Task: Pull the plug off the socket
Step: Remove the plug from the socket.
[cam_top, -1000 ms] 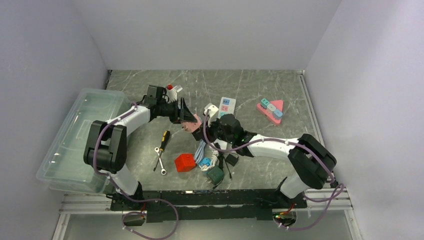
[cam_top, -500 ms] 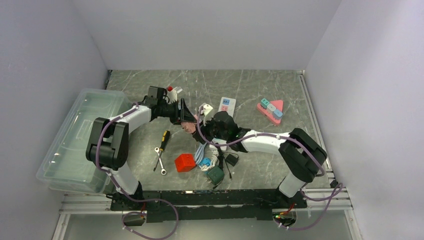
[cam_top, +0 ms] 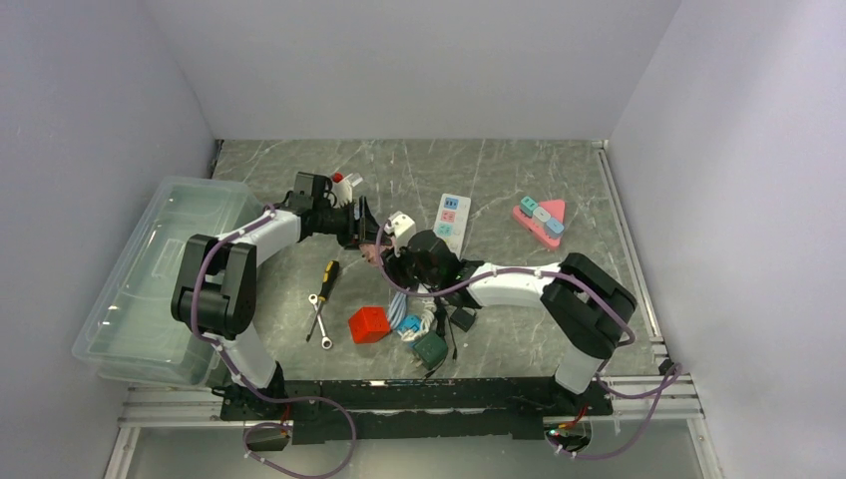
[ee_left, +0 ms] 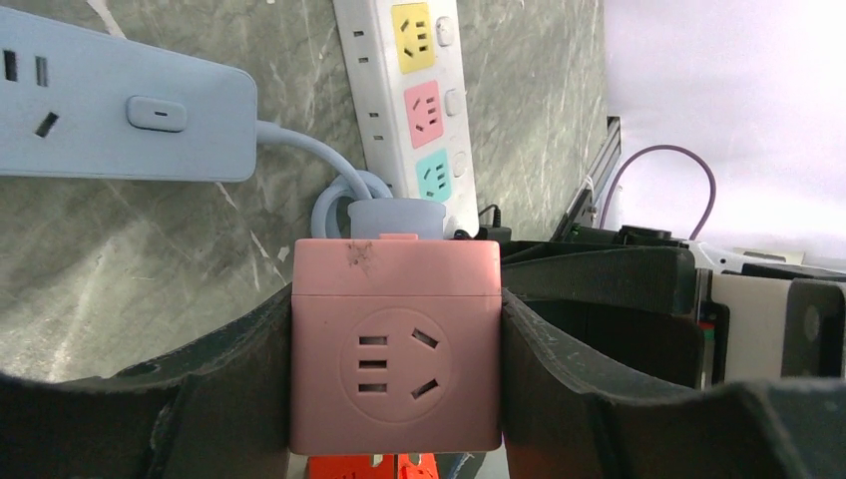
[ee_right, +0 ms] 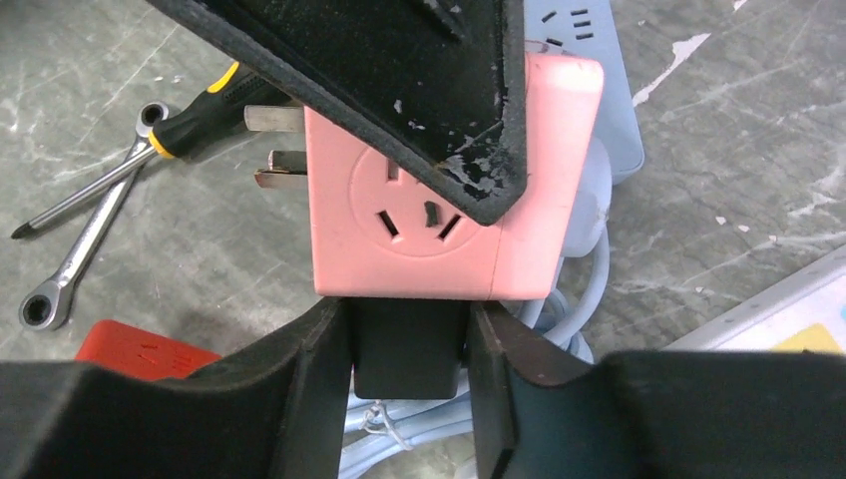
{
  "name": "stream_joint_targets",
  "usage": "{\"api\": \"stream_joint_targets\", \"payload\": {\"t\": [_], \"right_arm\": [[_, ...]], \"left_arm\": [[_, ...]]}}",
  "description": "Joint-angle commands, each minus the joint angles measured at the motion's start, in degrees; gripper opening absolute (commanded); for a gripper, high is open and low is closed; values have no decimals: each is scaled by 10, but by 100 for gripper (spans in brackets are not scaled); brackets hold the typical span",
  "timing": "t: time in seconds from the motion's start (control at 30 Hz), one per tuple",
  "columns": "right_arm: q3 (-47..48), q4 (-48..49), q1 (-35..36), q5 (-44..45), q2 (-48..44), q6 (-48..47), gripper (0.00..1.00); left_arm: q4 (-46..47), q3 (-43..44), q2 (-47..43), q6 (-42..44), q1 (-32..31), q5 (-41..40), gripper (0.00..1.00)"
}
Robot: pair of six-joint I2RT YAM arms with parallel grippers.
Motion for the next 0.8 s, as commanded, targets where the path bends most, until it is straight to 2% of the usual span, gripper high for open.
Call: {"api": "stream_joint_targets", "payload": {"t": [0.0, 0.07, 0.17, 0.2, 0.37, 0.47, 0.63, 0.77], "right_arm": [[34, 10, 22, 86, 17, 14, 35], [24, 23, 22, 92, 12, 10, 28], [-12, 65, 22, 69, -19, -19, 2], [-26, 81, 22, 56, -32, -30, 0], [-112, 161, 21, -61, -107, -126, 0], [-118, 152, 17, -76, -124, -133, 0], [-97, 138, 17, -39, -109, -108, 0], [-70, 109, 19, 60, -96, -44, 0]], "left_arm": [[14, 15, -9, -10, -5, 28, 0], [14, 15, -10, -9, -5, 29, 0], [8, 18, -12, -1, -5, 27, 0], [4, 19, -13, 3, -5, 26, 0], [-14, 27, -16, 24, -5, 24, 0], [-16, 26, -21, 29, -6, 18, 0], [6, 15, -29, 16, -6, 14, 0], [30, 2, -36, -2, -6, 3, 0]]}}
